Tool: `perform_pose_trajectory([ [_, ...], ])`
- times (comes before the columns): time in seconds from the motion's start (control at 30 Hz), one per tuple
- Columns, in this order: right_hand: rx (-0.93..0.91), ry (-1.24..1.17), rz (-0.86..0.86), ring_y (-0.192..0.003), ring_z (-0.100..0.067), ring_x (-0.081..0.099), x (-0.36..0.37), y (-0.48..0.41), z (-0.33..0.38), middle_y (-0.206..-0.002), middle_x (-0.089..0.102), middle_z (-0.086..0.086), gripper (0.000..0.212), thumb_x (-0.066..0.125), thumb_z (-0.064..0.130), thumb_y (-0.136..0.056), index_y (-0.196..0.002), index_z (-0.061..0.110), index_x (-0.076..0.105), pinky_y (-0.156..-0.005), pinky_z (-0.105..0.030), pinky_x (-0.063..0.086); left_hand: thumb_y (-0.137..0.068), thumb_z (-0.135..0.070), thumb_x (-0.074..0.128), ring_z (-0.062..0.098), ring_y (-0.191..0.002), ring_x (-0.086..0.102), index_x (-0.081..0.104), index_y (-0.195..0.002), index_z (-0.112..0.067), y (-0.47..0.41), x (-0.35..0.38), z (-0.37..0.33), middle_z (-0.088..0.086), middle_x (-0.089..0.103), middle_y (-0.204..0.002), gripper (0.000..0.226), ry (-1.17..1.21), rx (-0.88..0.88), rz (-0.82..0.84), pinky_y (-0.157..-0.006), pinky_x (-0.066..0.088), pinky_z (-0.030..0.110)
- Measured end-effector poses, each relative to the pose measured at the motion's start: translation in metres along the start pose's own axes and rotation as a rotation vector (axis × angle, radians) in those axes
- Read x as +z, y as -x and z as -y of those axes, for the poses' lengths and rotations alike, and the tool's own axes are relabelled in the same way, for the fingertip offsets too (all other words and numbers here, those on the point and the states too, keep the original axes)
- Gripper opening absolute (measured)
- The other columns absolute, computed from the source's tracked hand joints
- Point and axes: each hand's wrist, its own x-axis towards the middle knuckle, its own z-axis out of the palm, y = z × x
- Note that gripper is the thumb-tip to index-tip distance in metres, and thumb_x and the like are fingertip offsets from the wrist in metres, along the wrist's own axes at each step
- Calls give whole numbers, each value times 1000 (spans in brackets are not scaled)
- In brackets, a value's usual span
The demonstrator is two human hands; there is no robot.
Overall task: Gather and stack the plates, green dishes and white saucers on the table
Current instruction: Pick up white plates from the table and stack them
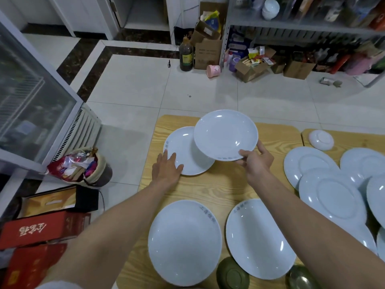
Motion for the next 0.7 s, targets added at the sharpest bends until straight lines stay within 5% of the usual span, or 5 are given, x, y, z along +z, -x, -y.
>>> perform_pose_trajectory([
  [0.27,18,-15,7,-86,-27,73,11,-14,-5,-136,57,-10,80,68,-16,-77,-147,16,46,-55,-28,58,-99,-22,58,30,-146,17,35,-148,-8,-18,15,-1,10,5,-163,56,272,-59,-113,-113,29,36],
  [0.37,20,-21,15,-75,-23,75,15,-15,-5,-135,57,-10,80,68,-17,-77,-147,17,47,-57,-29,59,-93,-13,66,31,-136,36,35,-149,-4,-23,18,-1,15,23,-151,65,546,-143,-115,-111,29,28],
  [0.53,39,-52,19,-89,-30,73,15,-6,-8,-133,59,-11,80,67,-18,-77,-147,16,46,-59,-31,60,-85,4,69,29,-133,45,42,-148,-11,-30,23,8,10,44,-146,70,900,-266,-178,-109,42,38],
  [0.6,45,-69,29,-85,-30,74,13,1,-10,-131,61,-11,80,66,-18,-77,-147,16,45,-62,-33,62,-84,12,65,27,-127,53,45,-147,-13,-27,23,11,5,52,-142,70,1126,-309,-185,-94,55,47],
  [0.7,33,-82,38,-82,-29,75,10,14,-11,-126,63,-11,80,66,-18,-77,-147,16,45,-60,-31,61,-84,15,61,22,-116,58,47,-145,-15,-18,22,11,2,57,-133,69,1280,-311,-206,-70,62,42],
])
